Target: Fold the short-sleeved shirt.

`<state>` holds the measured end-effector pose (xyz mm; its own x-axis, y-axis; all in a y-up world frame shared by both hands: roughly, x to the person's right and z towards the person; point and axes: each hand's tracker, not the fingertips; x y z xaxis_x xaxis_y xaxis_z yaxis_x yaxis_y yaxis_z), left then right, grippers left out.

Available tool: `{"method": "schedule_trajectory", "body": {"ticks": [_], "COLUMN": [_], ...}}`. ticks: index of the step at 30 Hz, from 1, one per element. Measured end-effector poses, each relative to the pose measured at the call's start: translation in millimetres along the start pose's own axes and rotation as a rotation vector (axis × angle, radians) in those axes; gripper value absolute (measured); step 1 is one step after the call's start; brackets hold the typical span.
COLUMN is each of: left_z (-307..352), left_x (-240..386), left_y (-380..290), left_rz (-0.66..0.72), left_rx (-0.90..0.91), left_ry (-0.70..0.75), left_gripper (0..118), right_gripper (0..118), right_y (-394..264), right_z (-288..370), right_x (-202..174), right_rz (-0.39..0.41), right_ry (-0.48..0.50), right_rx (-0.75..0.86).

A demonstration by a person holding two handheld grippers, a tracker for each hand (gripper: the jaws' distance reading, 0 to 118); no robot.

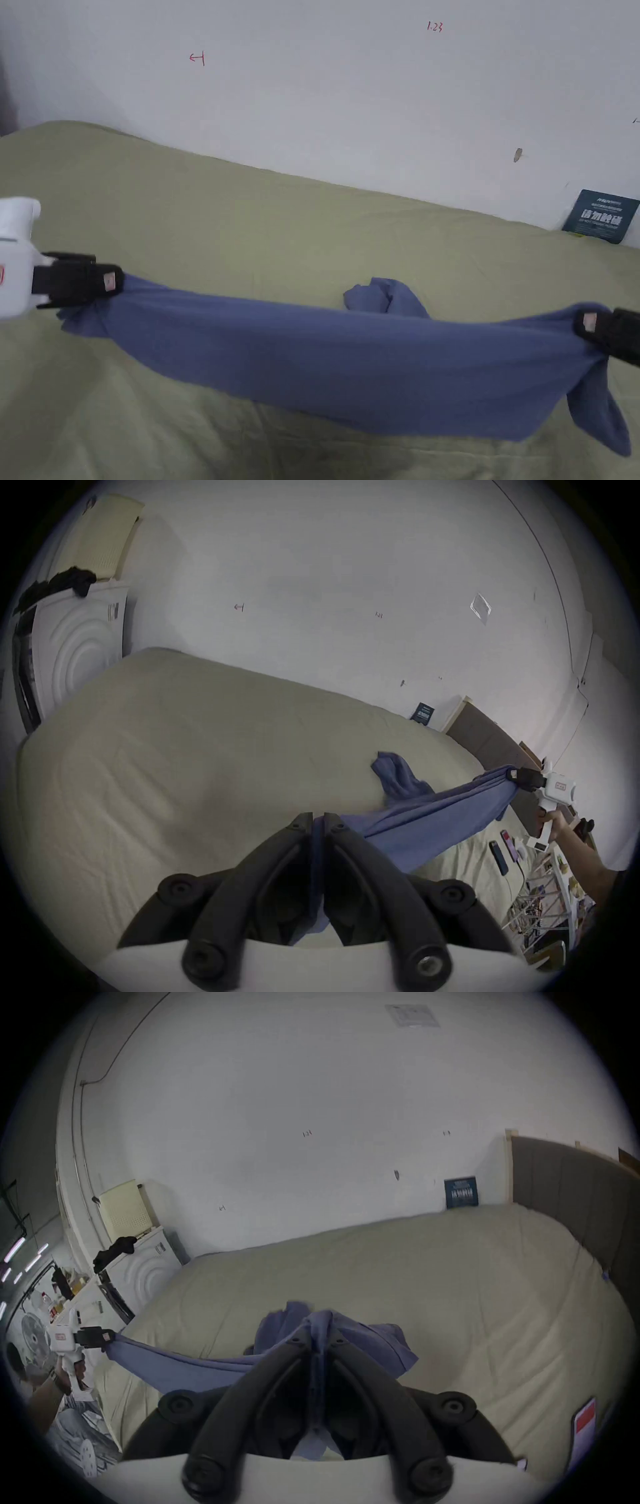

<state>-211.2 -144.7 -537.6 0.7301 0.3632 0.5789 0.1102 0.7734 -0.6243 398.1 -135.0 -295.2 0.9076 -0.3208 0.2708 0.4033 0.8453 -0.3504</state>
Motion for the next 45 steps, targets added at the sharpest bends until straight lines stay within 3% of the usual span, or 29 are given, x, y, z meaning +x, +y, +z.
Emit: {"method": "schedule_trajectory", "body": {"ticks": [6, 12, 20, 21, 22, 23, 24, 26, 27, 28, 29, 31, 35, 37, 38, 39, 40, 41, 42, 44, 45], "left_z": [14, 24, 41, 44, 47, 49, 51, 58, 65, 71, 79, 91, 90, 79, 73, 68, 63, 59, 55, 41, 39], "left_x": [5, 0, -1, -1, -1, 1, 5, 17, 27, 39, 52, 84, 166, 201, 221, 236, 253, 266, 277, 298, 305], "left_y": [-60, -119, -177, -179, -182, -184, -185, -180, -174, -167, -157, -137, -106, -107, -113, -119, -130, -146, -158, -187, -202], "left_rz": [0.030, 0.133, 0.195, 0.207, 0.215, 0.223, 0.231, 0.224, 0.206, 0.191, 0.167, 0.089, -0.078, -0.151, -0.177, -0.197, -0.207, -0.215, -0.222, -0.271, -0.275], "left_rx": [-0.084, -0.152, -0.261, -0.260, -0.255, -0.250, -0.243, -0.212, -0.177, -0.137, -0.086, 0.025, 0.130, 0.139, 0.123, 0.124, 0.127, 0.133, 0.128, 0.047, 0.029], "left_ry": [-0.004, -0.001, 0.019, 0.024, 0.020, 0.020, 0.026, 0.091, 0.117, 0.105, 0.094, 0.087, 0.154, 0.197, 0.197, 0.187, 0.186, 0.173, 0.173, 0.232, 0.261], "left_gripper": [5, 5, 5, 10, 23, 54, 54, 78, 109, 114, 114, 114, 114, 113, 109, 89, 60, 21, 0, 0, 0], "right_gripper": [7, 7, 7, 7, 8, 12, 15, 26, 66, 92, 98, 98, 98, 95, 88, 59, 24, 1, 1, 1, 1], "right_y": [-63, -107, -138, -140, -143, -145, -146, -145, -142, -136, -131, -123, -119, -128, -135, -142, -152, -162, -172, -196, -208], "right_z": [31, 54, 67, 66, 65, 65, 65, 72, 78, 86, 93, 112, 139, 148, 153, 155, 158, 159, 158, 158, 160], "right_x": [10, 10, 5, 5, 8, 8, 8, 4, 1, -5, -14, -36, -89, -112, -125, -133, -142, -152, -160, -172, -175], "right_rz": [-0.078, -0.099, -0.022, -0.010, -0.008, -0.011, -0.016, -0.059, -0.083, -0.084, -0.063, -0.024, 0.107, 0.137, 0.146, 0.148, 0.163, 0.192, 0.239, 0.308, 0.302], "right_ry": [-0.044, -0.132, -0.180, -0.206, -0.215, -0.218, -0.222, -0.214, -0.191, -0.197, -0.204, -0.171, -0.228, -0.232, -0.237, -0.242, -0.242, -0.255, -0.272, -0.343, -0.316], "right_rx": [-0.084, -0.178, -0.273, -0.307, -0.309, -0.313, -0.318, -0.291, -0.257, -0.218, -0.183, -0.080, 0.030, 0.039, 0.044, 0.043, 0.018, -0.016, -0.055, -0.130, -0.144]}}
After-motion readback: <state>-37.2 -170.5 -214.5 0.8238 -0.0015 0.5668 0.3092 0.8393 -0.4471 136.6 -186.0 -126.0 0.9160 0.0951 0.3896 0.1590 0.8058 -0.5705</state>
